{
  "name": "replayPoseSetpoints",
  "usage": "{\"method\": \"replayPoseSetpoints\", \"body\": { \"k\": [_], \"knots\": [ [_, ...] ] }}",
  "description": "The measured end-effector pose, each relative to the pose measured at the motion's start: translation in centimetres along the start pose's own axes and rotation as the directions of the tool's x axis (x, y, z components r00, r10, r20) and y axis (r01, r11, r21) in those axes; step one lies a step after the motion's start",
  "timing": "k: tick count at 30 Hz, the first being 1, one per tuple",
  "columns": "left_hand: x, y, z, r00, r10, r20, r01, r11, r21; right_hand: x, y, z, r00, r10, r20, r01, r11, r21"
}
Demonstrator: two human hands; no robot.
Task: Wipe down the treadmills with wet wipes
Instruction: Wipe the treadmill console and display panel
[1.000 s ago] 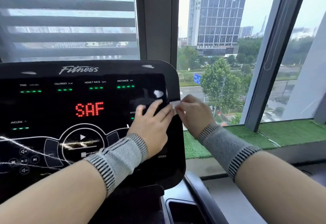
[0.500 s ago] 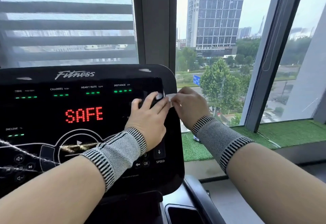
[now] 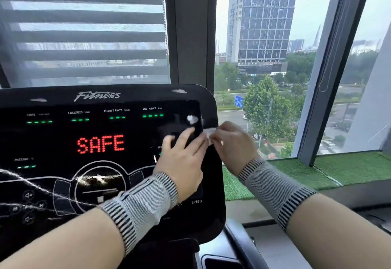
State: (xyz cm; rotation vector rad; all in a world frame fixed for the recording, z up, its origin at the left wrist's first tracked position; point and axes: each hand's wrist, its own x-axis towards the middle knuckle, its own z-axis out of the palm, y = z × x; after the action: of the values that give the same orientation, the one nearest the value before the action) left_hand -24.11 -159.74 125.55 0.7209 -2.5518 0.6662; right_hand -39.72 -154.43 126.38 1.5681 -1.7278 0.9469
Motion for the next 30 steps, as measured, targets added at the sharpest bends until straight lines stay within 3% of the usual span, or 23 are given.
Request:
{"method": "replayPoseSetpoints", "body": {
  "k": [3,8,13,20,25,30],
  "knots": [
    [-0.2,-0.2,0.5,1.000,0.010,-0.022,-0.010,1.000,0.023,-0.4,0.1,0.0,0.999,-0.044,0.003,0.044,0.999,0.004],
    [2.5,-0.9,-1.5,0.995,-0.093,-0.030,0.094,0.995,0.035,3.7,0.3,0.0,0.999,-0.025,-0.046,0.025,1.000,-0.002],
    [0.3,-0.4,0.1,1.000,0.011,0.018,-0.011,1.000,0.003,0.0,0.3,0.0,0.999,-0.049,-0.024,0.049,0.999,0.007],
    [3.5,-1.8,-1.9,0.996,-0.084,-0.025,0.085,0.995,0.050,4.9,0.2,-0.1,0.998,-0.035,-0.059,0.035,0.999,-0.004],
    [1.0,-1.1,-0.2,1.000,0.016,0.016,-0.017,1.000,0.023,1.4,0.4,-0.1,0.997,-0.068,-0.037,0.069,0.998,0.008],
    [4.4,-2.3,-2.6,0.996,-0.084,-0.014,0.085,0.994,0.064,6.1,0.1,-0.5,0.999,-0.022,-0.033,0.022,1.000,0.017]
  ]
}}
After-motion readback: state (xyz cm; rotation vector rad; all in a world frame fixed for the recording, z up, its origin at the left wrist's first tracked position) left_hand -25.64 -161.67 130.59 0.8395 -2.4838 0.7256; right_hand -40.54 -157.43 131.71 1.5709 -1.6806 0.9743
